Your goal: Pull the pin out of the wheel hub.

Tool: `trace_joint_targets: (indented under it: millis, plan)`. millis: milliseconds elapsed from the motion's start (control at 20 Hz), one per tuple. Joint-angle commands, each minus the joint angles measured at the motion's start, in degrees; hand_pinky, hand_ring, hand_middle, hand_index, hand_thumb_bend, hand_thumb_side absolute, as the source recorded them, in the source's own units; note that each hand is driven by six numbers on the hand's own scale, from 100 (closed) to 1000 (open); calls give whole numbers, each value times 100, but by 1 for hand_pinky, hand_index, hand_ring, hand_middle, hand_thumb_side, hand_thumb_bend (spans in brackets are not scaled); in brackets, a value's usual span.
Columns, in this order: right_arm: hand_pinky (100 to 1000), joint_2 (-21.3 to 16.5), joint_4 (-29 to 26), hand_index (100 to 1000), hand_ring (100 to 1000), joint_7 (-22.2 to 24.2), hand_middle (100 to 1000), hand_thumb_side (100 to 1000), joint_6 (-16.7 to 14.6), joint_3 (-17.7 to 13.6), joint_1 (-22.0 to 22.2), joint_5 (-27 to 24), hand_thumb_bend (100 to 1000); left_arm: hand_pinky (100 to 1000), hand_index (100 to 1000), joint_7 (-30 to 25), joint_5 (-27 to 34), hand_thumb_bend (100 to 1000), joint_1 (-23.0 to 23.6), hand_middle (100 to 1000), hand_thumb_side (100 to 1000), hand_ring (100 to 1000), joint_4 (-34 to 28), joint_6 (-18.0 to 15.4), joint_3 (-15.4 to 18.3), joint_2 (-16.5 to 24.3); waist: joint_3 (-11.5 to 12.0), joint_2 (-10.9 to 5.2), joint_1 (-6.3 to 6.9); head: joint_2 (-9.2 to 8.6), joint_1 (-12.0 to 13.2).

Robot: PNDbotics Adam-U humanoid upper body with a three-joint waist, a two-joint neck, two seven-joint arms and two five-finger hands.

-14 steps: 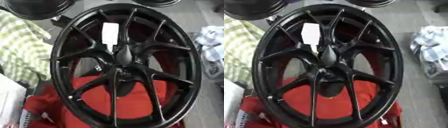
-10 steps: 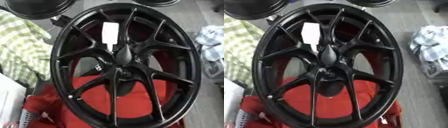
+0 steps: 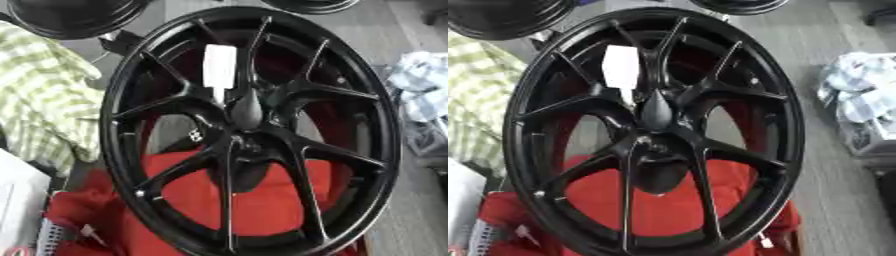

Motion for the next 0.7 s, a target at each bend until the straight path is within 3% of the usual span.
trace_joint_targets:
  millis: [50,250,400,700]
  plan:
    - [962,-95,-74,739,811,-5,798,614,32,15,45,17,100,593,776,-255,-191,100,-239,613,454,647,-94,-4,-107,635,1,-148,39,43,-21]
    - [961,-131,-74,738,811,7,798,614,41,40,72,50,100,625,778,-735,-613,100,-458,625,401,663,-94,84,-373,1222,-12,-169,74,75,-44]
    - [961,-161,-74,738,811,23,799,612,49,61,100,81,100,646,776,-1418,-903,100,-644,634,400,675,-94,180,-565,1549,-22,-189,106,92,-42]
    - [962,-223,-74,739,812,27,799,607,46,60,148,142,100,682,783,-2526,-1112,100,-1055,657,403,700,-94,287,-715,1792,-1,-237,189,111,-95]
